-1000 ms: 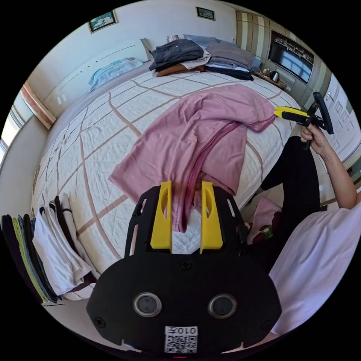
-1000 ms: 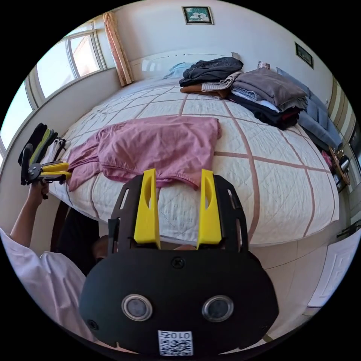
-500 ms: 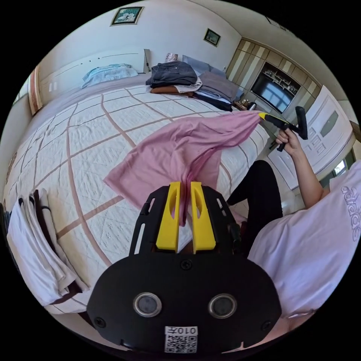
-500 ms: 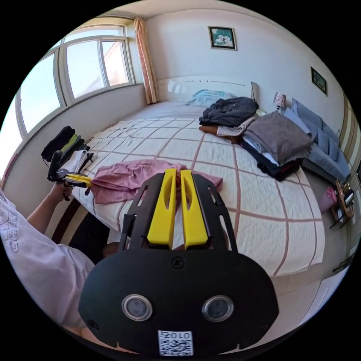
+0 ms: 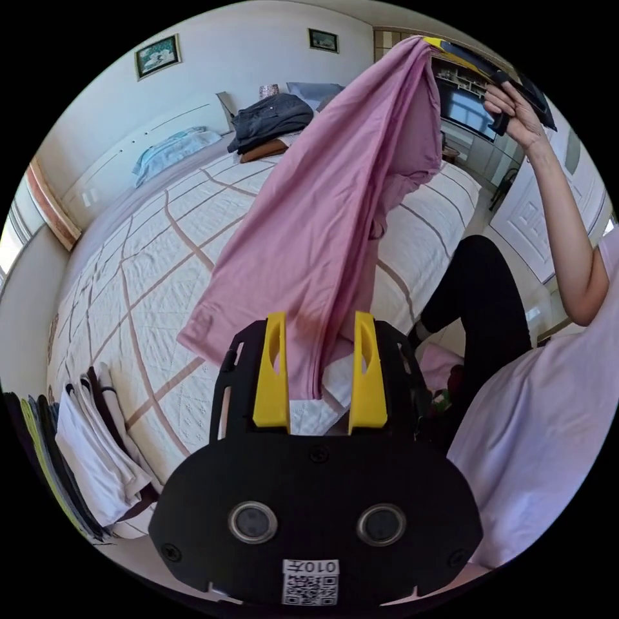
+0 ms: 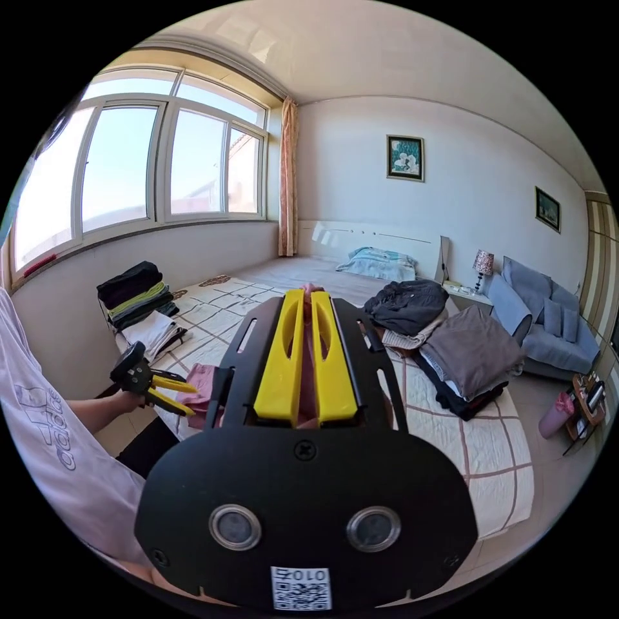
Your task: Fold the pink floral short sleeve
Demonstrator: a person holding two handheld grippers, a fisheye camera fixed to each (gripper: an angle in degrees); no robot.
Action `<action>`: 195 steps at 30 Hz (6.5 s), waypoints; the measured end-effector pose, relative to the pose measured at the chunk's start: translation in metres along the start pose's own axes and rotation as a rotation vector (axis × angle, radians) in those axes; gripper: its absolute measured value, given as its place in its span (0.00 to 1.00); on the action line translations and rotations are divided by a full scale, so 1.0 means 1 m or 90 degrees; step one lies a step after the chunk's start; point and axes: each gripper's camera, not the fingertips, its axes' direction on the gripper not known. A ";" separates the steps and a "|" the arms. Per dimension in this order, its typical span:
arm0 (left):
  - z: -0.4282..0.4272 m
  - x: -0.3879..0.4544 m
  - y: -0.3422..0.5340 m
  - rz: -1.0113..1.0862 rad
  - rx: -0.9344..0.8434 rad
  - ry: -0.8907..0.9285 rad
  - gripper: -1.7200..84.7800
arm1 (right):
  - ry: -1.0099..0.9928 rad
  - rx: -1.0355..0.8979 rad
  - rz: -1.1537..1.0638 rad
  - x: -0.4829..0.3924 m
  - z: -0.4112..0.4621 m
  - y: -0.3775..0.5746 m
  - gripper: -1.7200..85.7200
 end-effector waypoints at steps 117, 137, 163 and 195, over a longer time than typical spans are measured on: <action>0.154 -0.020 0.106 0.186 -0.040 -0.051 0.15 | -0.023 -0.379 -0.299 0.084 0.216 0.205 0.12; 0.123 -0.003 0.061 0.184 -0.064 -0.022 0.04 | -0.029 -0.405 -0.289 0.049 0.209 0.232 0.08; -0.386 0.105 0.074 0.063 0.601 -0.130 0.02 | 0.211 0.240 -0.271 -0.085 -0.179 0.028 0.05; -0.194 0.059 -0.072 0.155 0.272 -0.143 0.02 | -0.090 -0.204 -0.093 0.080 0.021 -0.050 0.05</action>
